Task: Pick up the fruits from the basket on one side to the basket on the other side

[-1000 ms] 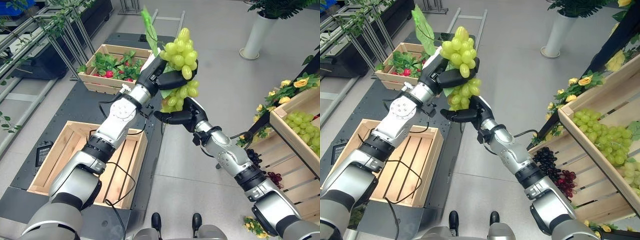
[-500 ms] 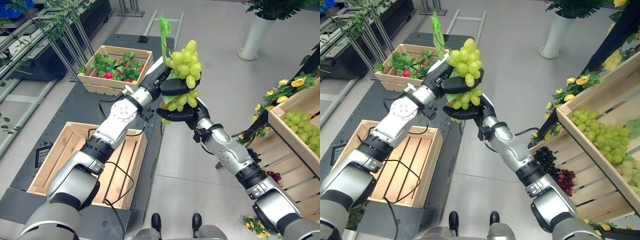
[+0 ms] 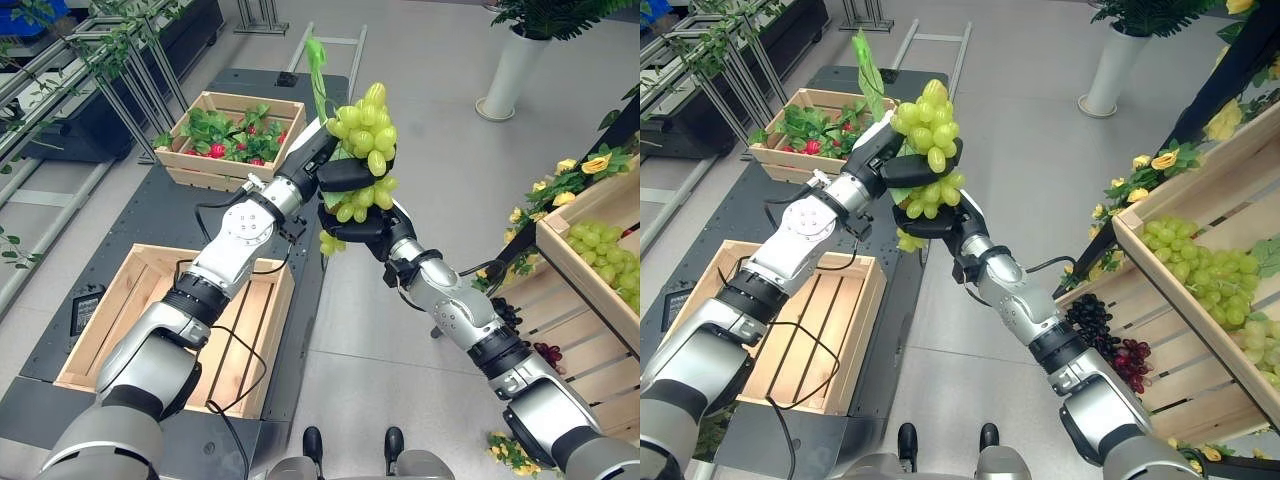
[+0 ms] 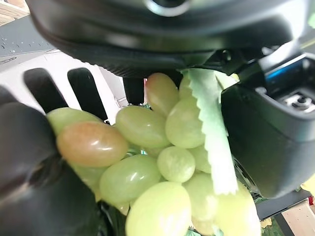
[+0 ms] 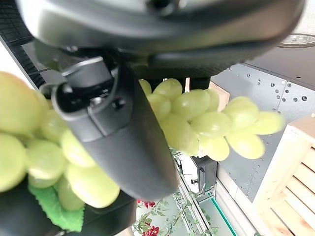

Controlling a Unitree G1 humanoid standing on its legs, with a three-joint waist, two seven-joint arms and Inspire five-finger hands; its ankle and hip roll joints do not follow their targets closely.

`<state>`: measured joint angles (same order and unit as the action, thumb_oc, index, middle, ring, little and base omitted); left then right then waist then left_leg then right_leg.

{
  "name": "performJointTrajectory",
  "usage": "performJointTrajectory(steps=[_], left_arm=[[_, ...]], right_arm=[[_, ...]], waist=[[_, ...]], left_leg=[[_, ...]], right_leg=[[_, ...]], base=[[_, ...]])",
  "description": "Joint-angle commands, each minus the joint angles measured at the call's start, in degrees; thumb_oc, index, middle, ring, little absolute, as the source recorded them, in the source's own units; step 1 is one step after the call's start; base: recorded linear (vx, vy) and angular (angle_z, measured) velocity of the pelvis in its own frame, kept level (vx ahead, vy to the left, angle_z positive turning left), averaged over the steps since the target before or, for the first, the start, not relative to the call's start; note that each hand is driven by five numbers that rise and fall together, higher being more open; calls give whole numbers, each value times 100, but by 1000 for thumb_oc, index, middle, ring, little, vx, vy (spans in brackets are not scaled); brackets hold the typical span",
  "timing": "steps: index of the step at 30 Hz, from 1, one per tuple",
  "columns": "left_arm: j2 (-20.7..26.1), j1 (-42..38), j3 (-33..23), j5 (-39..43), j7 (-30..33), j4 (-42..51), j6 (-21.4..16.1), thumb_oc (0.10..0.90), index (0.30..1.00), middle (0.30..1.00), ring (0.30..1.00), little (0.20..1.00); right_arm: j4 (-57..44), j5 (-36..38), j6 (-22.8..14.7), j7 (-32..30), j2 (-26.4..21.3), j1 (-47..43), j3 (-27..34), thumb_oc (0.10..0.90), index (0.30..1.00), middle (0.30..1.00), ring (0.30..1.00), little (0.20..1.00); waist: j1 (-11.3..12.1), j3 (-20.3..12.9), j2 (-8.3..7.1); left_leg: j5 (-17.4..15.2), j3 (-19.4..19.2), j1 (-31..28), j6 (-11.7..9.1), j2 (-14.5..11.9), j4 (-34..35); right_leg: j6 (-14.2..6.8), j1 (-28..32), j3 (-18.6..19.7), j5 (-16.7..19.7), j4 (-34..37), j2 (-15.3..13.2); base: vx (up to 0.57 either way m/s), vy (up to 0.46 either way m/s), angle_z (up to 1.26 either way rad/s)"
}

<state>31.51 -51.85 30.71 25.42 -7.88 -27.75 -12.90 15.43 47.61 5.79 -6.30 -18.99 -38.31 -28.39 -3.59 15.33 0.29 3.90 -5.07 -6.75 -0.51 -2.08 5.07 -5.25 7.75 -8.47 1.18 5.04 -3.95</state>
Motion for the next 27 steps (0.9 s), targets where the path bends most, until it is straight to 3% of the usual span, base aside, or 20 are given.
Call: performJointTrajectory(steps=[1, 2, 3, 5, 6, 27], left_arm=[[-275, -102, -185, -106, 252, -903, -389, 458, 387, 387, 387, 387], [-283, -93, -194, -112, 257, -923, -383, 571, 556, 556, 556, 556], [-290, -85, -204, -110, 255, -946, -387, 635, 653, 653, 653, 653], [-304, -65, -217, -143, 284, -977, -352, 664, 695, 695, 695, 695], [-306, -45, -236, -155, 409, -1002, -289, 800, 900, 900, 900, 900], [-329, 254, -697, -639, 1301, -1633, 88, 800, 900, 900, 900, 900]], right_arm=[[106, 101, -1221, -8, 528, -754, 446, 400, 300, 300, 300, 300], [110, 97, -1225, -11, 536, -757, 450, 400, 300, 300, 300, 300], [114, 92, -1231, -22, 545, -761, 452, 400, 300, 300, 300, 300], [134, 86, -1236, -30, 568, -764, 459, 400, 300, 300, 300, 300], [132, 97, -1244, -44, 573, -756, 457, 400, 300, 300, 300, 300], [198, 168, -1292, 61, 513, -458, 585, 400, 300, 300, 300, 300]], waist=[[124, -1265, 81], [125, -1263, 80], [125, -1261, 78], [125, -1262, 76], [124, -1264, 73], [48, -1252, -6]], left_leg=[[-639, 145, -32, -53, 142, -7], [-638, 146, -34, -52, 142, -7], [-638, 146, -36, -51, 141, -7], [-637, 141, -36, -51, 139, -7], [-633, 140, -33, -50, 137, -7], [-629, 61, -37, -37, 103, -7]], right_leg=[[251, 30, -107, -246, -4, 77], [252, 33, -107, -246, -4, 76], [253, 34, -106, -247, -4, 75], [253, 32, -103, -245, -4, 75], [251, 27, -95, -243, -4, 75], [251, -12, 11, -249, -4, 84]], base=[[0, 0, 0], [0, 0, 0], [0, 0, 0], [0, 0, 0], [0, 0, 0], [0, 0, 0]])
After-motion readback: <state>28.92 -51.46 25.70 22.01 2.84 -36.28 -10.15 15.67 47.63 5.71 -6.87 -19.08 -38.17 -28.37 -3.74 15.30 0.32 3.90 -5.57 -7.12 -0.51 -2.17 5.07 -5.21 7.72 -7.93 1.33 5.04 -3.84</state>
